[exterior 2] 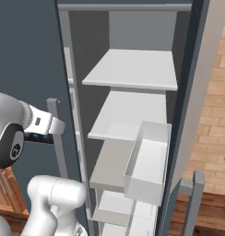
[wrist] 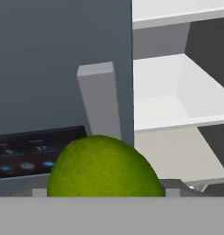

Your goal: Place the liquor on the top shelf of the fridge to keep it out of children's reach, and place the lime and tangerine on lower shelves for easy access.

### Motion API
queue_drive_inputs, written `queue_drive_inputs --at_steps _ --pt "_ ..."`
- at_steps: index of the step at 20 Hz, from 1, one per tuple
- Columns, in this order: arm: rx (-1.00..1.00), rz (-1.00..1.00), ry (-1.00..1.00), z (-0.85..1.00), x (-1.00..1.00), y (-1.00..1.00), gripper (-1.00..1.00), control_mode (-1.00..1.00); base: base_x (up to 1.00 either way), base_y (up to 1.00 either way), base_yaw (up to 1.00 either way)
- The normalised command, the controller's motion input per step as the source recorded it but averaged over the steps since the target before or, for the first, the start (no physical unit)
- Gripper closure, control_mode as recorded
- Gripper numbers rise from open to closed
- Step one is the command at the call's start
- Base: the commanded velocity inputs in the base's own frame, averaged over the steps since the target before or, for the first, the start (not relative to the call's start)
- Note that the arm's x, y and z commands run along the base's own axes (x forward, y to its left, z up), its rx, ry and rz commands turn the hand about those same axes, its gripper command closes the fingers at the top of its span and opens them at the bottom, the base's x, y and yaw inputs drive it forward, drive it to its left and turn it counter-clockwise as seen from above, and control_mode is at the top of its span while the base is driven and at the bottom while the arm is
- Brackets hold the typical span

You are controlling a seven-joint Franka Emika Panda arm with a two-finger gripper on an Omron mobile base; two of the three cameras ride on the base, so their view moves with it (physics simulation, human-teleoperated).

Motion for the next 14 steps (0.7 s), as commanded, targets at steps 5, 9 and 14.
queue_drive_inputs --at_steps 5,9,14 --pt "0.00 0.00 0.00 0.00 0.00 0.00 1.00 1.00 0.00 -0.10 -0.06" --pt "0.00 0.00 0.00 0.00 0.00 0.00 1.00 1.00 0.00 -0.35 -0.10" --pt "0.00 0.00 0.00 0.00 0.00 0.00 1.00 1.00 0.00 -0.38 -0.11"
